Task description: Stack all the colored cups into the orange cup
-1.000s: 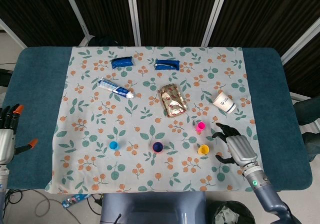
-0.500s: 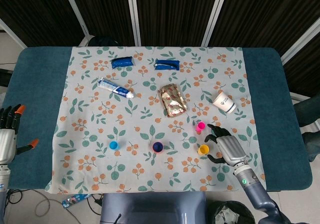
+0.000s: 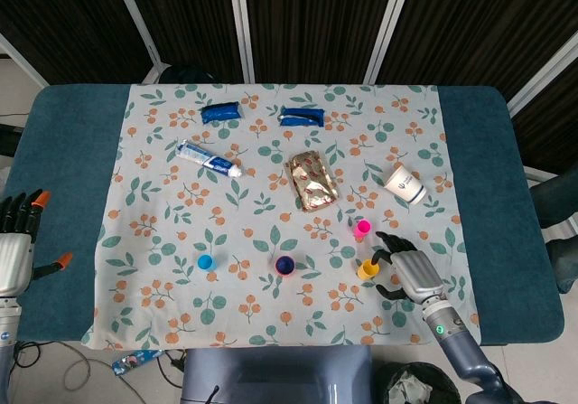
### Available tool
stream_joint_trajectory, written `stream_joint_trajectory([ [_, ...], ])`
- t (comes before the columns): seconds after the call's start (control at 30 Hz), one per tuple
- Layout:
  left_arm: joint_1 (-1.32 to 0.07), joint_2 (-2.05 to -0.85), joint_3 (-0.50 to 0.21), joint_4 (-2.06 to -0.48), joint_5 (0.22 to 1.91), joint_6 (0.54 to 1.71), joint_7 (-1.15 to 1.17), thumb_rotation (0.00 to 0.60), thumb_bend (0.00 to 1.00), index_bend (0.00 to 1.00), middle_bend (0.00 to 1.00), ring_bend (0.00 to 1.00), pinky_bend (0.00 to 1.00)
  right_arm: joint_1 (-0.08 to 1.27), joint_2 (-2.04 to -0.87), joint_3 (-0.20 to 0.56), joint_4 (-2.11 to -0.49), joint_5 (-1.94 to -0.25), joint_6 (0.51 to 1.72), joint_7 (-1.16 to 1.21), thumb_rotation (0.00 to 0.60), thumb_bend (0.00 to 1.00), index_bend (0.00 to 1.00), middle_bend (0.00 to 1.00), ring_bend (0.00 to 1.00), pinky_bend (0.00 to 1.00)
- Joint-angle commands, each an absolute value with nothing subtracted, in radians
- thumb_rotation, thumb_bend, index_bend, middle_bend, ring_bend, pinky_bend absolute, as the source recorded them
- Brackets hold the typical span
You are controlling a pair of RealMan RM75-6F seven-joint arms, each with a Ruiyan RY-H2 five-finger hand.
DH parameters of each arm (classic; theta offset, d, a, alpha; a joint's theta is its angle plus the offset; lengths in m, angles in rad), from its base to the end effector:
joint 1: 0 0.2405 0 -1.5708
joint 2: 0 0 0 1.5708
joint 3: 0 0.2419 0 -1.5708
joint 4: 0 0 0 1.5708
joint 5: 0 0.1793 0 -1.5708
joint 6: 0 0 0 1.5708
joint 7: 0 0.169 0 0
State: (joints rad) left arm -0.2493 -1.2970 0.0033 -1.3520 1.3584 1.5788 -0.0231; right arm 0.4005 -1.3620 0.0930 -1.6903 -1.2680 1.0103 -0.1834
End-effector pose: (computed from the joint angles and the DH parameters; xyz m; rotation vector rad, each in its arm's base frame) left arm -0.2972 0.2456 0.1654 -1.3347 -0.7689 -0.9468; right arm -0.2136 -0.2656 0.0399 1.7353 -1.2401 0.8684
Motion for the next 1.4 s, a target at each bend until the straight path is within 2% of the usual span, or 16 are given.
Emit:
stream_joint_trajectory([
  [0.03,-0.247,-1.297,-0.003,-1.353,1.358,1.570,-0.022,0.600,0.07,0.04,0.04,0.00,0.03,0.403,-1.370,0.093,-1.682,-1.267,1.012,-0.181,0.600,0.36,0.40,0.08,0.11,0.16],
  [0.37,-0.237,-1.299,-0.023,-1.351,1.366,1.562,-0.018,0.600,0.07,0.04,0.04,0.00,0.03,0.408,-1.386,0.098,-1.670,-1.280,1.033,-0.169,0.600,0.36,0.41,0.08,0.12,0.16],
  [0.63,-0.230,-1.301,-0.035,-1.352,1.375,1.561,-0.020,0.600,0.07,0.04,0.04,0.00,0.03,0.413,-1.391,0.091,-1.669,-1.278,1.029,-0.169,0.600,0.37,0.51,0.08,0.13,0.17],
  [0.93,-0.221,-1.300,-0.048,-1.355,1.384,1.558,-0.028,0.600,0.07,0.04,0.04,0.00,0.03,0.419,-1.416,0.093,-1.656,-1.282,1.039,-0.165,0.600,0.45,0.57,0.08,0.16,0.19],
  [1.4,-0.210,-1.295,-0.066,-1.362,1.393,1.553,-0.030,0.600,0.07,0.04,0.04,0.00,0.03,0.429,-1.442,0.083,-1.630,-1.277,1.036,-0.188,0.600,0.48,0.58,0.08,0.16,0.19],
])
